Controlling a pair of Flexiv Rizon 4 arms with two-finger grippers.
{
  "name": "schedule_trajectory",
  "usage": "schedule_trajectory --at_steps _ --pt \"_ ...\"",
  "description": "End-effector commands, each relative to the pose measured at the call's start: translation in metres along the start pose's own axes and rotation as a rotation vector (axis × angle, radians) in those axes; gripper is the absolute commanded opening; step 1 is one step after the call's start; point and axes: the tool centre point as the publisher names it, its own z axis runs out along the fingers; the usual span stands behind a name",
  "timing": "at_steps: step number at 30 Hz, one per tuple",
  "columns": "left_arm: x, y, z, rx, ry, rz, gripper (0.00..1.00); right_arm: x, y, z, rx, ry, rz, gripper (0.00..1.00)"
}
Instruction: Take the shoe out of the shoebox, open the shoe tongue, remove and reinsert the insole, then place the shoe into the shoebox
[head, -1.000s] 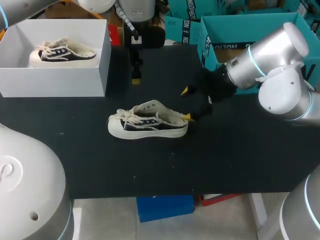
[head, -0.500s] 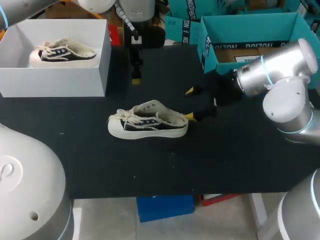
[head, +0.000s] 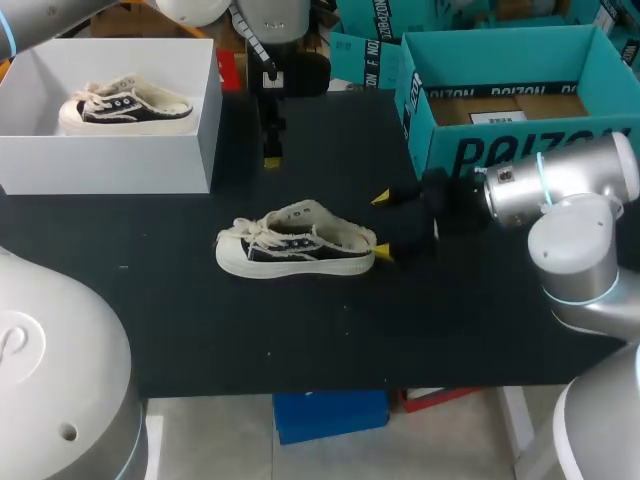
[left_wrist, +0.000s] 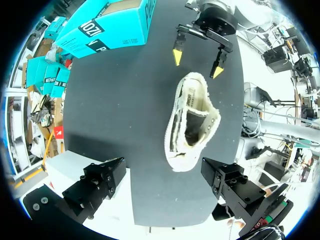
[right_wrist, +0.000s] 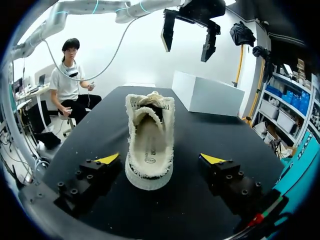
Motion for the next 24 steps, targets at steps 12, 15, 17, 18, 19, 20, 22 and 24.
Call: schedule_trajectory --at_steps 12,15,17,18,19,20,22,24 --pt "0.0 0.0 0.0 -0.001 0.0 0.001 1.0 0.005 -0.022 0.023 -0.041 0.003 0.074 1.0" --pt "0.0 0.0 0.0 -0.001 0.0 0.001 1.0 0.006 -0.022 0.025 -0.042 0.001 0.081 1.0" --pt "0.0 0.0 0.0 -0.001 0.0 0.001 1.0 0.007 -0.022 0.026 -0.041 0.001 0.088 1.0" --pt "0.0 0.0 0.0 -0.001 0.0 0.001 1.0 0.007 -0.022 0.026 -0.04 -0.001 0.092 1.0" --pt "0.0 0.0 0.0 -0.001 0.0 0.001 1.0 0.008 -0.022 0.026 -0.041 -0.002 0.093 1.0" --pt "0.0 0.0 0.0 -0.001 0.0 0.001 1.0 0.009 -0.023 0.027 -0.041 -0.005 0.098 1.0" --pt "0.0 0.0 0.0 -0.001 0.0 0.001 1.0 0.011 -0.023 0.029 -0.041 -0.005 0.101 1.0" --pt "0.0 0.0 0.0 -0.001 0.0 0.001 1.0 0.013 -0.023 0.031 -0.04 -0.004 0.105 1.0"
